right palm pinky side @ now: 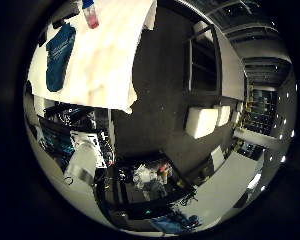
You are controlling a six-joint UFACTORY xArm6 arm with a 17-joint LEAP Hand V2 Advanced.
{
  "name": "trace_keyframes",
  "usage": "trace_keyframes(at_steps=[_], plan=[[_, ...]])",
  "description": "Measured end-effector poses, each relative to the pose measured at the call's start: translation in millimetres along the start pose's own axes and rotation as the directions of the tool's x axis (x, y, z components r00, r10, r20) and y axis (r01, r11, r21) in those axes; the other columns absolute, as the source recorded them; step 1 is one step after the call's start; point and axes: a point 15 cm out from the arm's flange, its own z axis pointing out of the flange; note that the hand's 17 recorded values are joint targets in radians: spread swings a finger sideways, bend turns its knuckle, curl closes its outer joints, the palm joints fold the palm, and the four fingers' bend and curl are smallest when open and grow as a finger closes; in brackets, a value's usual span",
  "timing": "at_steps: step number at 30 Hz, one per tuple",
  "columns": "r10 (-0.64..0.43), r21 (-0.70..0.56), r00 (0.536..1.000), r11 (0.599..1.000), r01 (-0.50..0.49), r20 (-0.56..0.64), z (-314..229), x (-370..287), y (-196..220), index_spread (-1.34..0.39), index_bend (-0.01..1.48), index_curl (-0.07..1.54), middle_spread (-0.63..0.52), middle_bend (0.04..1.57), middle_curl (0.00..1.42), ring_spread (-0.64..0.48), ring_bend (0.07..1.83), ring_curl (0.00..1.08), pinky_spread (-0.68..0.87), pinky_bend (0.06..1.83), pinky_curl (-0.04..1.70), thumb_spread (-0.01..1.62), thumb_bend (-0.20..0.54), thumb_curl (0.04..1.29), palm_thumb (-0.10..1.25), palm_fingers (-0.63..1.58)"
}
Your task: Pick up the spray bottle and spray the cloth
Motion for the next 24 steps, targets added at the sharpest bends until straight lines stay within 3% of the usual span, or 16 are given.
trace_keyframes(at_steps=[16,20,24], plan=[[-0.018,0.078,0.996,0.997,0.011,0.093,-1,-89,-48,-0.38,0.35,0.52,-0.1,0.58,0.45,-0.06,0.73,0.34,0.28,0.48,0.32,1.13,-0.016,0.41,0.89,0.48],[0.0,0.091,0.988,0.996,-0.014,0.155,-8,-111,-63,-0.35,0.22,0.49,-0.08,0.56,0.45,-0.04,0.75,0.34,0.28,0.53,0.32,1.13,-0.021,0.4,0.87,0.42],[0.031,0.11,0.958,0.992,-0.065,0.285,-12,-138,-79,-0.29,0.14,0.41,-0.01,0.49,0.42,0.02,0.77,0.35,0.33,0.64,0.34,1.15,-0.029,0.39,0.77,0.28]])
